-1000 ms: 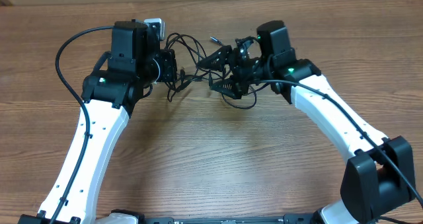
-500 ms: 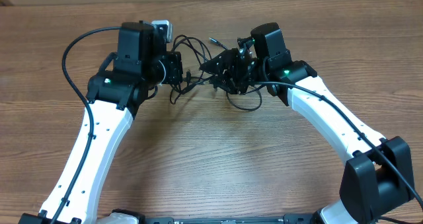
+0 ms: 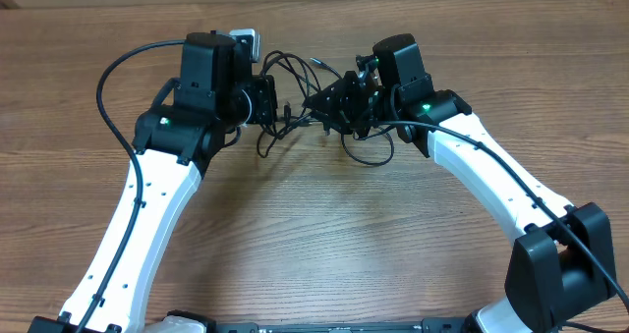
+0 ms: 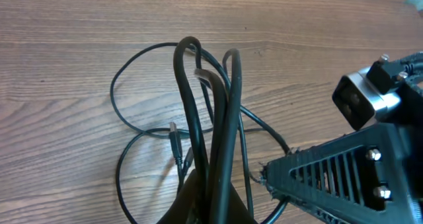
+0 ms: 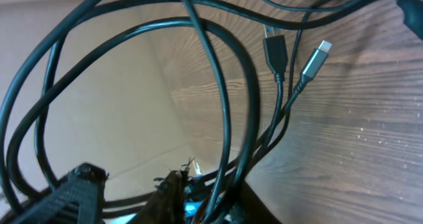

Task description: Untangle cables

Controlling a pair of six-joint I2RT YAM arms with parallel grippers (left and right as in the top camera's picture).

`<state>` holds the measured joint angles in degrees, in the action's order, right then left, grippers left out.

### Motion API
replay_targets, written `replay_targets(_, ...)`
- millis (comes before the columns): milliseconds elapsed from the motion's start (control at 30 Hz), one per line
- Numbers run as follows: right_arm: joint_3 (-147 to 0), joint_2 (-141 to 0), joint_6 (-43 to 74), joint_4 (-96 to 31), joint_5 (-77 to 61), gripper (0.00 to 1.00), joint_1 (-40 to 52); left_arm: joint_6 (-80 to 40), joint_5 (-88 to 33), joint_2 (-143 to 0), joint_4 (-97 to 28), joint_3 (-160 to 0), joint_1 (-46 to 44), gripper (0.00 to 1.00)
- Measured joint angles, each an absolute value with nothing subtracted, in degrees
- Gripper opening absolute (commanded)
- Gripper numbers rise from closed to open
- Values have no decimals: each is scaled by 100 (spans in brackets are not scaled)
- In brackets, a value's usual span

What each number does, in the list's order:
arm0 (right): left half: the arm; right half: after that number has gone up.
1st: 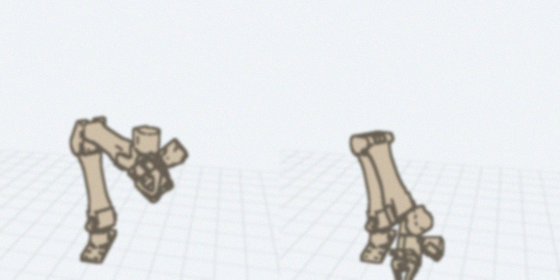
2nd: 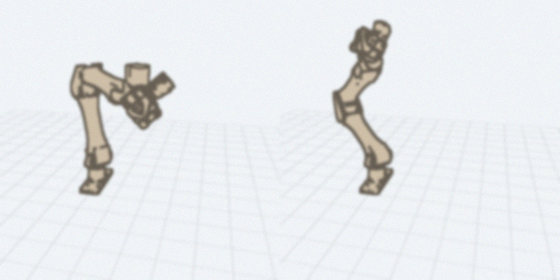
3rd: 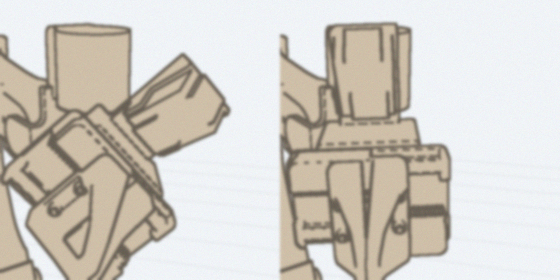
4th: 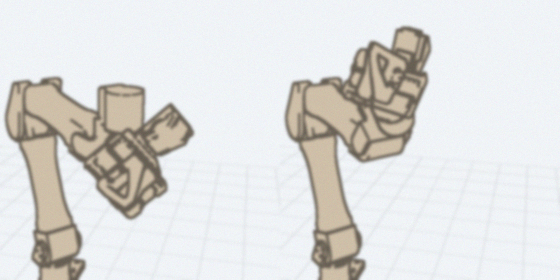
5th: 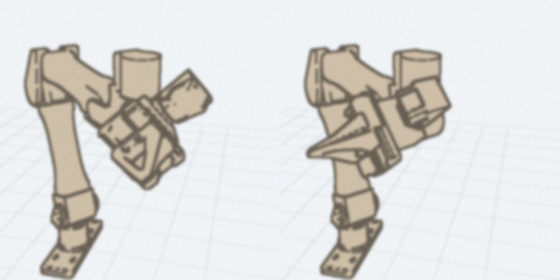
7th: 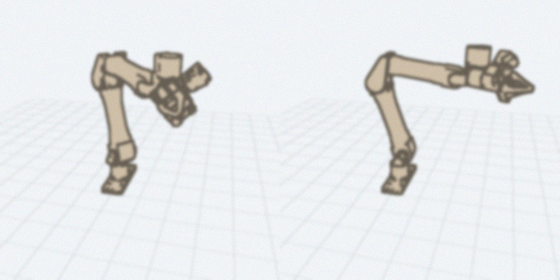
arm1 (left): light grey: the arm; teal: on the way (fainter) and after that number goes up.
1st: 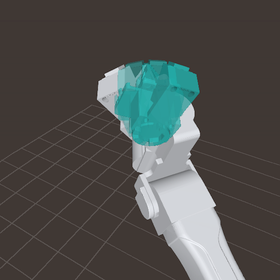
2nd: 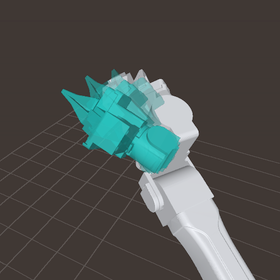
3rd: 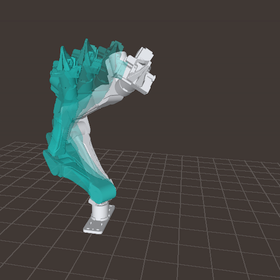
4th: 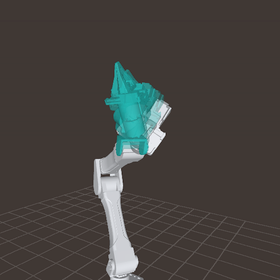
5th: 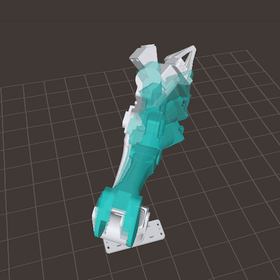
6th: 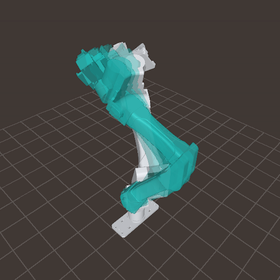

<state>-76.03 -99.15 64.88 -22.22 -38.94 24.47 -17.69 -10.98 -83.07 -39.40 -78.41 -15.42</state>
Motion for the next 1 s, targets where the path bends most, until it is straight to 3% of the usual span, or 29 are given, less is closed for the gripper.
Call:
replay_targets(133, -7603, -9915, 6482, -2222, -3874, 4, 2449, -1791, -1098, -8307, -3938, -7841, -1581, 4)
replay_targets(367, -7603, -9915, 6584, -2084, -4171, 4, 2445, -1791, -1031, -8307, -3946, -7841, -1653, 4)
replay_targets(567, -7603, -9915, 7041, -1059, -5280, 4, 2215, -1796, -744, -8307, -4176, -7841, -1653, 4)
replay_targets(1000, -7601, -9915, 9000, 1559, -7260, 4, 445, -1806, -51, -8307, -4567, -7837, -1653, 4)
